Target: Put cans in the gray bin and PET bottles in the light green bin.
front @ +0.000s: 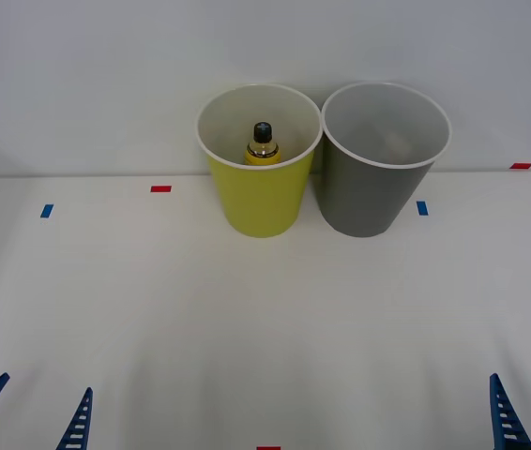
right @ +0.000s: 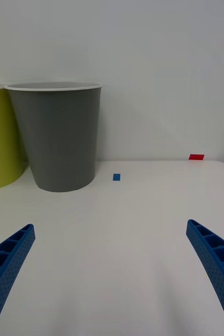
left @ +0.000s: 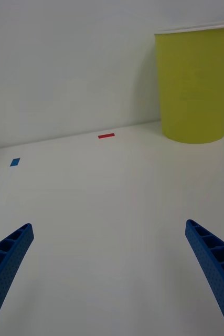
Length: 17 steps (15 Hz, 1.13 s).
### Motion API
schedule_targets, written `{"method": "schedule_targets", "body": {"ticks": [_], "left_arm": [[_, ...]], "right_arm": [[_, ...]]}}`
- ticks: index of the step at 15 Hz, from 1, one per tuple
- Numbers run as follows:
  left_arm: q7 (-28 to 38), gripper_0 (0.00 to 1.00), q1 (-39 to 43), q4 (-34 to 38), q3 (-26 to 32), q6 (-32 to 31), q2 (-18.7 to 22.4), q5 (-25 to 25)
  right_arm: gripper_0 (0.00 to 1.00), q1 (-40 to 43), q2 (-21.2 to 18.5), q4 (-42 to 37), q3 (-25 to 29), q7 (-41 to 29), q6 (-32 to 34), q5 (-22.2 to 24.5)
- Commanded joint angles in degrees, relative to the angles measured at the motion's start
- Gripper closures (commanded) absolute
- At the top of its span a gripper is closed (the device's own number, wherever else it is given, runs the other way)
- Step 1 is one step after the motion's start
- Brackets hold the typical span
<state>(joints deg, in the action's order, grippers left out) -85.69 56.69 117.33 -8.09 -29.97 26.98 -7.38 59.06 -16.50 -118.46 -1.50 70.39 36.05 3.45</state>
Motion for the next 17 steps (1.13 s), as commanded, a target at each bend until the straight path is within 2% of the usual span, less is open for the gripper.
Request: {"method": "schedule_targets", "body": {"ticks": [1,17], "left_arm": [[0.0,0.0,0.0,0.0,0.0,0.0,0.0,0.0],[0.0,0.0,0.0,0.0,0.0,0.0,0.0,0.0]], "right_arm": [[0.0,0.0,0.0,0.0,0.0,0.0,0.0,0.0],[0.0,0.0,0.0,0.0,0.0,0.0,0.0,0.0]]}}
